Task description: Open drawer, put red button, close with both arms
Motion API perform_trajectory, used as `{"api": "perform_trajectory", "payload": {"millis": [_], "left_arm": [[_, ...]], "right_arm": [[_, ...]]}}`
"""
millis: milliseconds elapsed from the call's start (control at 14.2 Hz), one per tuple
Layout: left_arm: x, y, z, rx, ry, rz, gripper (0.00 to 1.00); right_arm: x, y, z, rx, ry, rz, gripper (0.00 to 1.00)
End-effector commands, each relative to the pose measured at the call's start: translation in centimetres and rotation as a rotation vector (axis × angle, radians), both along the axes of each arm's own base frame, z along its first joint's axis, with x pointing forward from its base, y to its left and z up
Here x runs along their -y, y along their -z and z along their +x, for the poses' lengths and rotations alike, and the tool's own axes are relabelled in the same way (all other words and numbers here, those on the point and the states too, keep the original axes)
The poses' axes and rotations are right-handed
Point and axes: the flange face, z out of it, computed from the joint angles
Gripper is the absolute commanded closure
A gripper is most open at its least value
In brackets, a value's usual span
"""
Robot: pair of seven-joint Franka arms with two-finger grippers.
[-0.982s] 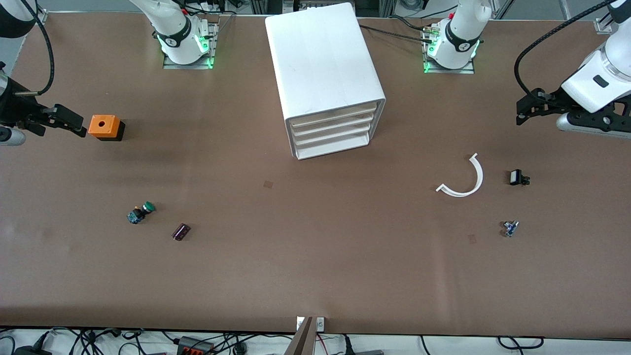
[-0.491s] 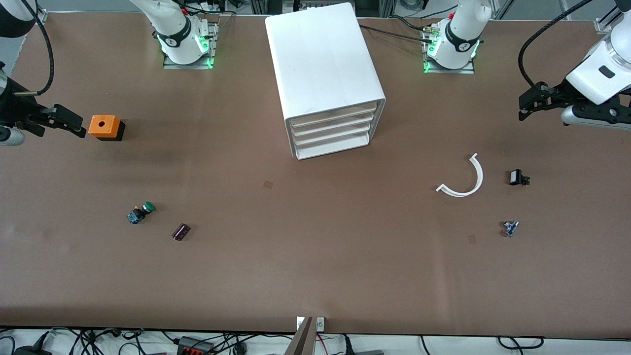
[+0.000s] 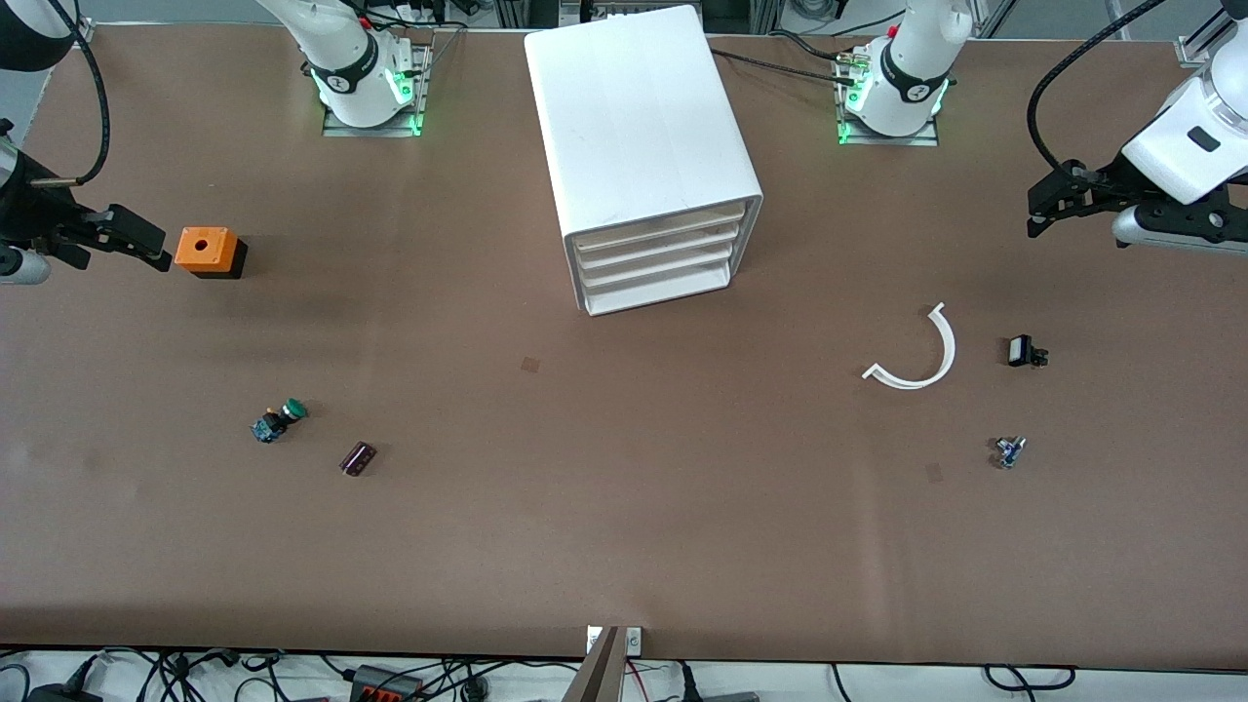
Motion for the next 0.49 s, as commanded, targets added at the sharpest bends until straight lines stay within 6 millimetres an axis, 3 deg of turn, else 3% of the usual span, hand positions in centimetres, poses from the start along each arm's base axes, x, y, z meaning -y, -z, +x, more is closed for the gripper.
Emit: {"api": "perform_trajectory", "payload": {"millis": [0, 421], "left_arm": [[0.21, -1.06, -0.17, -0.014, 0.004, 0.002, 0.00], [0.36, -1.00, -0.16, -0.025, 0.009, 0.002, 0.00]], "right_arm": [[-0.07, -0.18, -0.87, 0.004, -0.007, -0.011, 0.00], [-0.15, -0.10, -0.83, 0.002, -0.011, -0.011, 0.00]]}}
